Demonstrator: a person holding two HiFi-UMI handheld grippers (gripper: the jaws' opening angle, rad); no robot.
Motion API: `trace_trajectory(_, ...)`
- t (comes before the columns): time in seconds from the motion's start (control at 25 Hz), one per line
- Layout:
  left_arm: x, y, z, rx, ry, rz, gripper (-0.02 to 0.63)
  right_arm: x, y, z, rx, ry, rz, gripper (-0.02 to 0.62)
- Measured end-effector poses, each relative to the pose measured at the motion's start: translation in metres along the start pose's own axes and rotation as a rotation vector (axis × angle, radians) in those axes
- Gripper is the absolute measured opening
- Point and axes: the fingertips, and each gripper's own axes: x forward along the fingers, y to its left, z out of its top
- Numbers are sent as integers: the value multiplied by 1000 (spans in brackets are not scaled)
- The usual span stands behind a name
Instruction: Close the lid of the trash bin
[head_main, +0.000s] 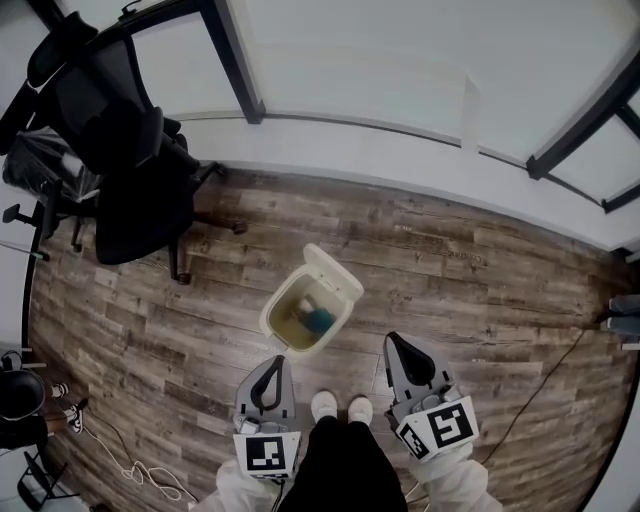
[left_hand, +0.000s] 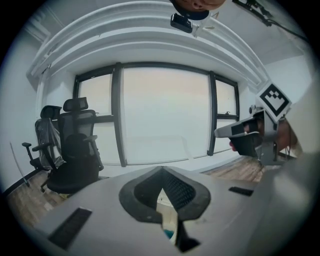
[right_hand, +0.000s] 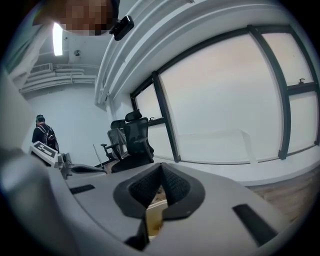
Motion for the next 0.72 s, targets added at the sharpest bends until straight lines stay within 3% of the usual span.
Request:
trace_trajectory(0.48, 80, 32, -71, 57, 0, 6, 8, 103, -60, -88, -23, 58, -38, 23)
trace_trajectory(0.72, 97, 42, -98, 65, -3, 9, 8, 143, -82, -114, 45, 92, -42, 23)
